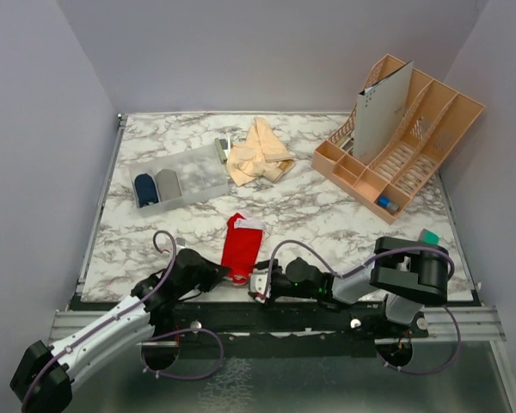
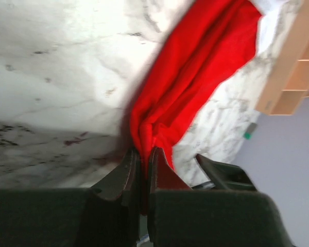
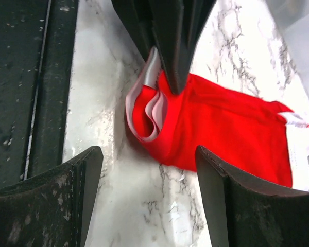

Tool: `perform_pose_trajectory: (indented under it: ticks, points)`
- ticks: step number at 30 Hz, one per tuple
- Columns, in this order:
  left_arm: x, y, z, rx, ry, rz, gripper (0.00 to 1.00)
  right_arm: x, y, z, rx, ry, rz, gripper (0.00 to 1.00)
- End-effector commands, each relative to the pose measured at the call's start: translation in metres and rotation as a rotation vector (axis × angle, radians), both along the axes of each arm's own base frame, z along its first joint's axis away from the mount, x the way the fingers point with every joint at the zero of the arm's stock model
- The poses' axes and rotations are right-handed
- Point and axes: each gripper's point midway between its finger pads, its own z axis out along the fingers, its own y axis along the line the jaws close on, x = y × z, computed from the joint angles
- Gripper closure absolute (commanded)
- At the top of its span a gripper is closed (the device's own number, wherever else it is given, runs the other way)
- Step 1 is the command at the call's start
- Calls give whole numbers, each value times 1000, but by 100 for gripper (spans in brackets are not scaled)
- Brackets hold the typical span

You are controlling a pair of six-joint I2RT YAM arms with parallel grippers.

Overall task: Roll the underwear
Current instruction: Roll the underwear to the center of the board.

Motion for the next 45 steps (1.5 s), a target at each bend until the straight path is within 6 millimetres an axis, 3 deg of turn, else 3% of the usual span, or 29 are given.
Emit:
perform_pose_trajectory:
  ticks: [1,10,15,18,22,25,28,33,36,39,45]
  points:
    - [-9,25,-22,55,106,127,100,14,-3,-15,-113,-177,-22,25]
    - [-4,19,-10,94,129,113,100,10,15,-10,-121,-372,15,37]
    - [-1,17,-6,78,120,117,100,12,22,-16,-122,-402,-10,39]
    - [-1,16,-7,76,124,116,100,13,26,-16,-95,-409,-21,49]
    - [-1,16,-6,72,121,115,100,13,28,-24,-123,-405,-18,52]
    - [0,15,-5,69,119,117,100,13,28,-23,-118,-406,-16,64]
    - [0,16,-5,72,118,117,100,14,29,-25,-126,-403,-23,88]
    - [5,16,1,86,73,101,99,13,27,-21,-62,-315,-74,99]
    - [7,18,6,112,32,78,70,8,24,-18,-1,-139,-81,99]
    - [6,19,5,126,12,52,51,-7,27,-20,-4,118,19,100]
    - [8,23,10,182,-45,5,31,-15,21,-22,-6,480,62,100]
